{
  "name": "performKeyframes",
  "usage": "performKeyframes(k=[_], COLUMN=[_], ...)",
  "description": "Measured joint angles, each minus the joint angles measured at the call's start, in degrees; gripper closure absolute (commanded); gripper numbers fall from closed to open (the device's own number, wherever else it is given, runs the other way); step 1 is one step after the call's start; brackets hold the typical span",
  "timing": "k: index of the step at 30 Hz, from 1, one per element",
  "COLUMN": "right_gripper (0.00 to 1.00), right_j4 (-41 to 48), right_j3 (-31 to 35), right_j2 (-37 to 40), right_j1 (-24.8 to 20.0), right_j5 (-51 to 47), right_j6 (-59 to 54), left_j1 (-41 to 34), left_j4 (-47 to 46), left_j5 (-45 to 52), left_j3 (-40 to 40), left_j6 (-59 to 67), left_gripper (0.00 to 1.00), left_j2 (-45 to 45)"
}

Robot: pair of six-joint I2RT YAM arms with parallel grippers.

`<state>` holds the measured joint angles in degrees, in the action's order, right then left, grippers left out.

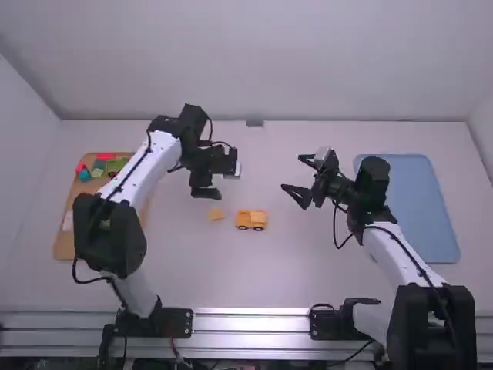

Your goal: Assemble lego blocks to make yellow taxi

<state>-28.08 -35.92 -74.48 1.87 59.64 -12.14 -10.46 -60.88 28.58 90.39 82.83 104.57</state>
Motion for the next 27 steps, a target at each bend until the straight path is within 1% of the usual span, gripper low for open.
performKeyframes(k=[1, 4, 5, 10, 12, 14, 17, 22, 25, 26, 27], right_gripper=[0.01, 0.01, 0.01, 0.01, 0.01, 0.01, 0.01, 0.01, 0.01, 0.01, 0.01], right_j4=[-0.04, -0.02, 0.00, -0.02, 0.00, 0.00, 0.00, 0.02, 0.02, 0.04, 0.02], right_j3=[0.00, 0.00, 0.00, 0.00, 0.00, 0.00, 0.00, 0.00, 0.00, 0.00, 0.00], right_j2=[0.00, 0.00, 0.00, 0.00, 0.00, 0.00, 0.00, 0.00, 0.00, 0.00, 0.00], right_j1=[0.00, 0.00, 0.00, 0.00, 0.00, 0.00, 0.00, 0.00, 0.00, 0.00, 0.00], right_j5=[0.00, -0.02, 0.00, -0.02, 0.00, -0.02, 0.00, -0.02, -0.02, 0.00, 0.00], right_j6=[-0.04, 0.15, -0.02, -0.02, -0.04, -0.04, 0.07, 0.11, 0.13, -0.02, 0.22], left_j1=[1.81, 4.52, 6.21, 9.60, 10.08, 10.69, 10.88, 10.88, 10.88, 10.88, 10.88], left_j4=[0.81, 3.32, 4.81, 9.25, 10.58, 13.92, 17.31, 27.34, 37.55, 43.54, 44.81], left_j5=[3.28, 8.22, 11.06, 20.48, 22.38, 25.46, 26.93, 28.37, 28.55, 28.65, 28.63], left_j3=[-1.79, -5.90, -8.87, -19.02, -20.85, -24.15, -26.97, -33.03, -37.83, -40.48, -41.05], left_j6=[2.27, 5.03, 6.23, 8.72, 9.01, 9.49, 9.84, 8.94, 5.79, 3.21, 2.64], left_gripper=[0.01, 0.01, 0.01, 0.01, 0.01, 0.01, 0.01, 0.01, 0.01, 0.01, 0.01], left_j2=[-0.02, -0.02, -0.02, -0.02, -0.02, -0.02, -0.02, -0.02, -0.02, -0.02, -0.02])
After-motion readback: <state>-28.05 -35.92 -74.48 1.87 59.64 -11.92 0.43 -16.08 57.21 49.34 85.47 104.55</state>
